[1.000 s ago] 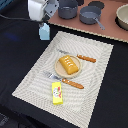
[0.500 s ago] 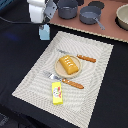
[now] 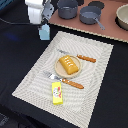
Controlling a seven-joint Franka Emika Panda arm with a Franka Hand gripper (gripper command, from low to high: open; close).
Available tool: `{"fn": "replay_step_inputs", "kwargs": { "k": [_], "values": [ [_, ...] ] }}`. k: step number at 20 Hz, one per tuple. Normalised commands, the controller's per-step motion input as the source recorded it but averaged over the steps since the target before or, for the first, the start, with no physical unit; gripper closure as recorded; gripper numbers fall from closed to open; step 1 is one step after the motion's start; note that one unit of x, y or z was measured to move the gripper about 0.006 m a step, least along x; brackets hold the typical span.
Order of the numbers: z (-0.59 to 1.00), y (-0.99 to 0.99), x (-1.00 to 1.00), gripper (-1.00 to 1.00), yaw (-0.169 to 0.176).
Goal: Place the bread, butter, and milk from the table onto the serving area.
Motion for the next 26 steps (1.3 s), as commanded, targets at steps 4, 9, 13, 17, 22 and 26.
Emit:
{"fn": "replay_step_inputs", "kwargs": {
  "k": [4,9,13,17,22,26],
  "values": [
    [-0.14,0.00,0.00,-1.00,0.000],
    [-0.17,0.00,0.01,-1.00,0.000],
    [-0.26,0.00,0.00,-1.00,0.000],
    [-0.36,0.00,0.00,-1.00,0.000],
    [-0.33,0.00,0.00,-1.00,0.000],
    [-0.32,0.00,-0.04,-1.00,0.000]
  ]
}}
